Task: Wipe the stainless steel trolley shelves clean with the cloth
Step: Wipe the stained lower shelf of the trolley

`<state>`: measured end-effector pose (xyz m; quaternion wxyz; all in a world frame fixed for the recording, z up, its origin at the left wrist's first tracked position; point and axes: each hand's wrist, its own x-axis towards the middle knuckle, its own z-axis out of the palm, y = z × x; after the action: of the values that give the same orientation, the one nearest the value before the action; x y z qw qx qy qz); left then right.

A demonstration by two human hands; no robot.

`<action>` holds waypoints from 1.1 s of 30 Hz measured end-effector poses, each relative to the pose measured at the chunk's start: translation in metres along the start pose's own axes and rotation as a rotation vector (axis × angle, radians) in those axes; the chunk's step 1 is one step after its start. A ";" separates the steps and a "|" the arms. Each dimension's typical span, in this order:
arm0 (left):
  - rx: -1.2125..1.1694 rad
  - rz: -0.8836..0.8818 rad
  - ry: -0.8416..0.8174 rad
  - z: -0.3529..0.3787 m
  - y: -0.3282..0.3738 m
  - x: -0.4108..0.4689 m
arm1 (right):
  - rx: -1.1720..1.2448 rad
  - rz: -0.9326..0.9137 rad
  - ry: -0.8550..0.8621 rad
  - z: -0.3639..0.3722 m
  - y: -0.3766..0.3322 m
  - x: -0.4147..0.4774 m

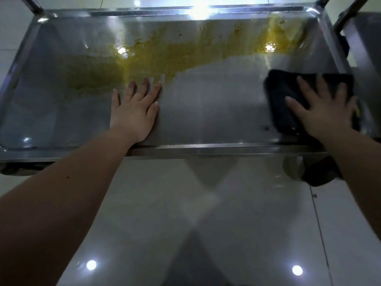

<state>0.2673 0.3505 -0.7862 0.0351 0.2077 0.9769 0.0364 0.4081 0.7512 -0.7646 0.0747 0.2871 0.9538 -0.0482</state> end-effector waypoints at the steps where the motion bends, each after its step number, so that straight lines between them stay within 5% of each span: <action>1: 0.003 0.001 0.002 0.000 0.001 -0.001 | -0.011 0.017 0.008 -0.001 0.017 -0.006; 6: 0.020 0.001 -0.006 0.001 0.004 -0.001 | -0.042 0.043 0.019 0.005 -0.011 -0.015; 13: 0.018 -0.013 -0.018 -0.001 0.003 -0.003 | -0.094 -0.390 -0.025 0.032 -0.195 -0.060; 18: -0.116 0.042 -0.048 -0.013 -0.015 0.000 | -0.045 -0.445 -0.083 0.025 -0.178 -0.052; 27: 0.014 -0.069 -0.046 -0.014 -0.077 -0.029 | -0.014 0.007 -0.070 0.002 -0.062 -0.017; 33: 0.032 -0.073 -0.032 -0.007 -0.077 -0.026 | -0.067 0.035 -0.058 0.015 -0.131 -0.040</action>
<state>0.2598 0.2692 -0.7847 0.0485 0.1732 0.9836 0.0164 0.3705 0.6189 -0.7657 0.1128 0.2993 0.9472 -0.0231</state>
